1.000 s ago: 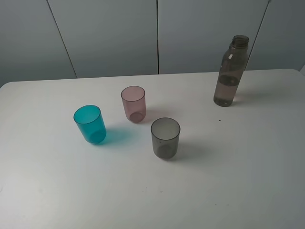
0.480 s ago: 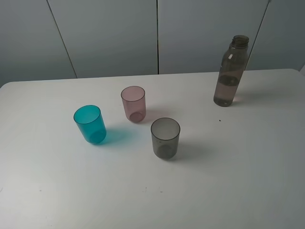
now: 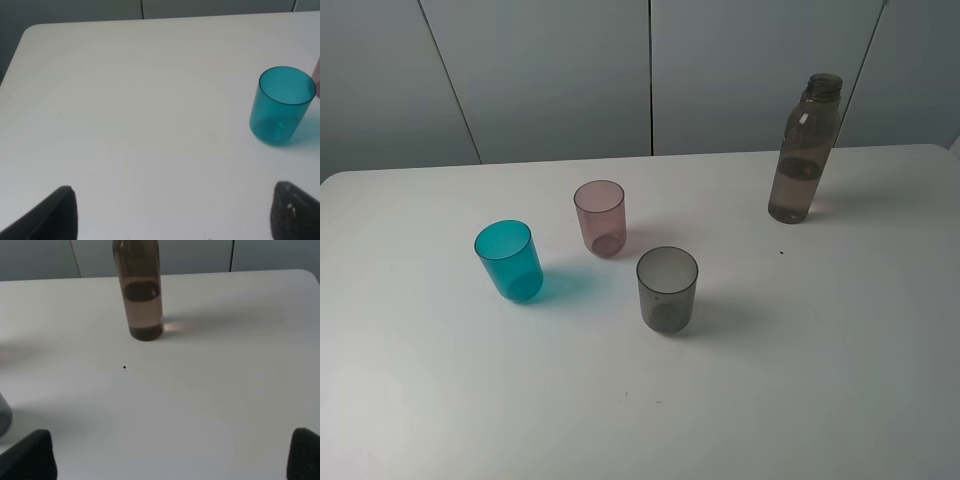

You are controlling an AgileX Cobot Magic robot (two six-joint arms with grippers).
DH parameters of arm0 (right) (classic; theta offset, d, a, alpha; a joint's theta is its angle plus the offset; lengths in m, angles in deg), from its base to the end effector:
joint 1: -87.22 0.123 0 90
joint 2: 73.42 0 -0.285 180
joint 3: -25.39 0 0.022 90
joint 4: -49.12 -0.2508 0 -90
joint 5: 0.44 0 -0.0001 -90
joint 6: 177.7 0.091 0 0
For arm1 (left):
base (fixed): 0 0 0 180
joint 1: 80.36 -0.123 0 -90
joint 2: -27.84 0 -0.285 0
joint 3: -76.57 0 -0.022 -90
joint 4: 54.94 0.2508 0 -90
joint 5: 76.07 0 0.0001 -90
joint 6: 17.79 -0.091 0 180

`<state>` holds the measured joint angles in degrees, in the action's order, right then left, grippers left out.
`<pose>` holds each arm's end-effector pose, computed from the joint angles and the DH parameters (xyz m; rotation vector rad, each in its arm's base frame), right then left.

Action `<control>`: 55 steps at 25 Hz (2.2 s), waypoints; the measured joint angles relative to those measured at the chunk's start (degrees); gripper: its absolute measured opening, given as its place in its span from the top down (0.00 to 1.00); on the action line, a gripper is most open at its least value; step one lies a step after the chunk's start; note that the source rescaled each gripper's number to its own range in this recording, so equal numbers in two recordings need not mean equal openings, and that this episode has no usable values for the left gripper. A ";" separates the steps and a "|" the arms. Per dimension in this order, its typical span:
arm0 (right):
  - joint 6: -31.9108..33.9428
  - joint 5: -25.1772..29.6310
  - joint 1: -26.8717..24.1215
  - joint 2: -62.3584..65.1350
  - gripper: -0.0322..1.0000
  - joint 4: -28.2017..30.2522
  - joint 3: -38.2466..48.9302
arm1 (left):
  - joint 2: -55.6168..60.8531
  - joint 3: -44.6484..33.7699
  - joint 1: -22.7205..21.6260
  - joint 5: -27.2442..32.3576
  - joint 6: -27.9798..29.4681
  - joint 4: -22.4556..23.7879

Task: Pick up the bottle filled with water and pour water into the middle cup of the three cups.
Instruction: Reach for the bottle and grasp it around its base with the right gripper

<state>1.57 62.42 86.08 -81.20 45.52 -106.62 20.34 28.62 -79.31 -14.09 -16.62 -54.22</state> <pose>-0.0076 0.0052 0.2773 0.0027 2.0693 0.0554 -0.0077 0.0012 0.2786 -0.0030 2.0495 -0.0091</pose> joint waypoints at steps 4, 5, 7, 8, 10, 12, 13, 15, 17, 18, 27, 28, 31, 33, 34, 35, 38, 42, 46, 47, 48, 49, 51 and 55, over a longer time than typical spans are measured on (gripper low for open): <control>0.00 0.00 0.00 0.00 0.00 0.00 0.00 | 0.00 0.00 0.00 0.00 0.00 0.00; 0.00 0.00 0.00 0.00 0.00 0.00 0.00 | 0.00 0.00 0.00 0.00 0.00 0.00; 0.00 0.00 0.00 0.00 0.00 0.00 0.00 | 0.00 0.00 0.00 0.00 0.00 0.00; 0.00 0.00 0.00 0.00 0.00 0.00 0.00 | 0.00 0.00 0.00 0.00 0.00 0.00; 0.00 0.00 0.00 0.00 0.00 0.00 0.00 | 0.00 0.00 0.00 0.00 0.00 0.00; 0.00 0.00 0.00 0.00 0.00 0.00 0.00 | 0.00 0.00 0.00 0.00 0.00 0.00; 0.00 0.00 0.00 0.00 0.00 -0.10 0.00 | 0.00 0.00 0.00 0.00 0.00 0.00; 0.00 0.00 0.00 0.00 0.00 -0.32 0.00 | 0.00 0.00 0.00 0.00 0.00 0.00; 0.00 0.00 0.00 -0.76 0.00 -0.79 0.00 | 0.00 0.00 0.00 0.00 0.00 0.00; 0.00 0.00 0.00 -2.02 0.00 -1.45 0.00 | 0.00 0.00 0.00 0.00 0.00 0.00; 0.00 -8.90 0.12 -22.36 0.00 -3.16 -9.11 | 0.00 0.00 0.00 0.00 0.00 0.00; 0.00 -11.54 0.50 -24.89 0.00 -3.06 -10.24 | 0.00 0.00 0.00 0.00 0.00 0.00; 0.00 -19.56 1.20 -32.01 0.00 -2.95 -12.15 | 0.00 0.00 0.00 0.00 0.00 0.00; 0.00 -24.62 1.83 -37.02 0.00 -2.23 -12.51 | 0.00 0.00 0.00 0.00 0.00 0.00; 0.00 -27.06 2.33 -39.15 0.00 -1.76 -12.53 | 0.00 0.00 0.00 0.00 0.00 0.00; 0.00 -29.13 2.92 -41.72 0.00 -1.66 -12.63 | 0.00 0.00 0.00 0.00 0.00 0.00; 0.00 -32.45 5.05 -48.92 0.00 -1.54 -12.63 | 0.00 0.00 0.00 0.00 0.00 0.00; 0.00 -37.24 8.24 -57.82 0.00 -1.54 -10.92 | 0.00 0.00 0.00 0.00 0.00 0.00; 0.00 -44.78 9.44 -65.45 0.00 -1.54 -5.65 | 0.00 0.00 0.00 0.00 0.00 0.00; 0.00 -46.64 9.43 -67.31 0.00 -1.54 -4.47 | 0.00 0.00 0.00 0.00 0.00 0.00; 0.00 -49.26 9.57 -69.12 0.00 -1.54 -3.11 | 0.00 0.00 0.00 0.00 0.00 0.00; 0.00 -51.94 9.68 -70.61 0.00 -1.54 -1.83 | 0.00 0.00 0.00 0.00 0.00 0.00; 0.00 -57.28 9.68 -74.19 0.00 -1.54 0.00 | 0.00 0.00 0.00 0.00 0.00 0.00; 0.00 -68.34 9.68 -81.50 0.00 1.82 2.51 | 0.00 0.00 0.00 0.00 0.00 0.00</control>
<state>1.57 -5.92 95.75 -162.70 47.34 -104.11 20.34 28.62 -79.31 -14.09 -16.62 -54.22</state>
